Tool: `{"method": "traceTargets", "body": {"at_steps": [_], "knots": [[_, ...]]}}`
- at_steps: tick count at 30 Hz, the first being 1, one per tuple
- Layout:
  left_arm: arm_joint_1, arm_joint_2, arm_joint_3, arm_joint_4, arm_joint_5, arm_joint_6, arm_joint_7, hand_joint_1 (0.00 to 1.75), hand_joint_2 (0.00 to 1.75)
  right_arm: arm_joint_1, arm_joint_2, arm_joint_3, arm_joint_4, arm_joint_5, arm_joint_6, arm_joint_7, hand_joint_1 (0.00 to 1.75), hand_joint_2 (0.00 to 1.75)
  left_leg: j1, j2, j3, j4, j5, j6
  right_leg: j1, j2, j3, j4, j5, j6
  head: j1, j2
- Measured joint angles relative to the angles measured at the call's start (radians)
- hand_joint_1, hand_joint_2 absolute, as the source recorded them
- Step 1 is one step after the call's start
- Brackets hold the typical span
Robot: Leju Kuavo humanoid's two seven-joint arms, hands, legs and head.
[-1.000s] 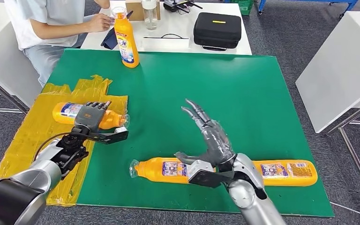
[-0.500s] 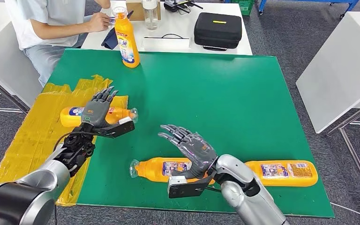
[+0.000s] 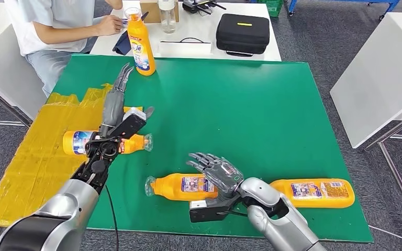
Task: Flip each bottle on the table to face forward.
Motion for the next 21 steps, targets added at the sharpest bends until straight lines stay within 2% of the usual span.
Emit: {"method": "traceTargets", "body": {"at_steps": [6,17,18,19,21], "knots": [[0.032,-0.024,-0.047,-0.115,0.025,-0.005,0.01,0.0,1.75,0.0,-0.006,0.022,0.073,0.019,0.002,0.006,0.0,1.75,0.0,0.0,0.0,0.0,0.0,0.0,0.0,0.0,0.0,0.0,0.0,0.001,0.0,0.0],[0.054,-0.033,-0.073,-0.178,0.08,-0.003,0.012,0.0,1.75,-0.036,0.009,0.038,0.154,0.038,-0.009,0.022,0.0,1.75,0.0,0.0,0.001,0.0,0.0,0.0,0.0,0.0,0.002,0.0,-0.001,0.001,0.0,0.0],[0.061,-0.033,-0.076,-0.186,0.084,-0.003,0.012,0.0,1.75,-0.043,0.014,0.039,0.17,0.042,-0.016,0.029,0.09,1.75,0.0,0.0,0.002,0.0,0.0,0.0,0.0,0.0,0.002,0.0,-0.001,0.001,0.0,0.0],[0.066,-0.033,-0.079,-0.193,0.087,-0.004,0.011,0.0,1.75,-0.05,0.02,0.04,0.187,0.046,-0.025,0.036,0.38,1.75,0.0,0.0,0.003,0.0,0.0,0.0,0.0,0.0,0.003,0.0,-0.001,0.001,0.0,0.0],[0.077,-0.034,-0.086,-0.209,0.091,-0.006,0.01,0.0,1.75,-0.06,0.031,0.04,0.218,0.053,-0.042,0.052,1.2,1.75,0.0,0.0,0.004,0.0,0.0,0.0,0.0,0.0,0.004,0.0,-0.001,0.001,0.0,0.0]]}}
